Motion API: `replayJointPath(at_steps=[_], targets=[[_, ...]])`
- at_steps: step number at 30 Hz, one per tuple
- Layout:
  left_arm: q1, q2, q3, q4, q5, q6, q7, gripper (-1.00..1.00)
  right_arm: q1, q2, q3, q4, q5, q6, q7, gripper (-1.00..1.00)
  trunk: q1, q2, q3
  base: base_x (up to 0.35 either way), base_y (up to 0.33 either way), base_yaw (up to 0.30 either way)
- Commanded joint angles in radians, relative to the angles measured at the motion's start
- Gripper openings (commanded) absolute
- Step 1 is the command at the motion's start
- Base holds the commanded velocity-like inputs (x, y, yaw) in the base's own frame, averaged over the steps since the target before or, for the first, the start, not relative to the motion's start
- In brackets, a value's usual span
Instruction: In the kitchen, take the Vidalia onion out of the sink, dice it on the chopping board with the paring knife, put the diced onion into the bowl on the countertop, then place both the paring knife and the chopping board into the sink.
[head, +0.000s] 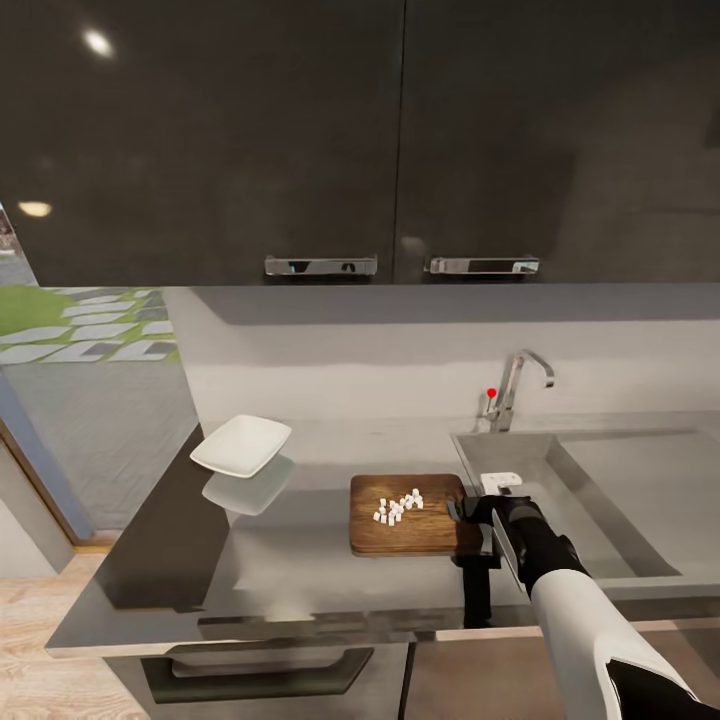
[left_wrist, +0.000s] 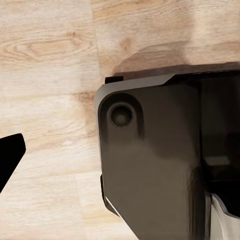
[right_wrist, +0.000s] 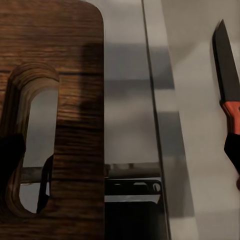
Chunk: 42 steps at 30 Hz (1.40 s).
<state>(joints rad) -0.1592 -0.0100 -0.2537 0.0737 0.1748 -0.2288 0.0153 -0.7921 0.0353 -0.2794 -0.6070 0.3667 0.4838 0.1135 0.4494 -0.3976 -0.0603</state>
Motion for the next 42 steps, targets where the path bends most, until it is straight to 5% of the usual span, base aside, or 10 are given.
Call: replayJointPath(at_steps=[1,34,42], targets=[[-0.002,-0.001,-0.009,0.004,0.008,-0.007,0.002,1.00,-0.001,0.001,-0.008,-0.002,0.011,0.004,0.009,1.00,0.001,-0.002,-0.003,0.000,0.000,0.000],[-0.002,-0.001,-0.008,0.005,0.008,-0.007,0.002,1.00,-0.001,-0.001,-0.009,-0.002,0.011,0.004,0.009,1.00,0.001,-0.002,-0.019,0.000,0.000,0.000],[-0.002,0.006,-0.009,0.001,0.009,-0.015,-0.006,1.00,-0.007,0.044,0.000,-0.016,0.012,-0.034,0.038,1.00,0.001,-0.002,-0.019,0.000,0.000,0.000]])
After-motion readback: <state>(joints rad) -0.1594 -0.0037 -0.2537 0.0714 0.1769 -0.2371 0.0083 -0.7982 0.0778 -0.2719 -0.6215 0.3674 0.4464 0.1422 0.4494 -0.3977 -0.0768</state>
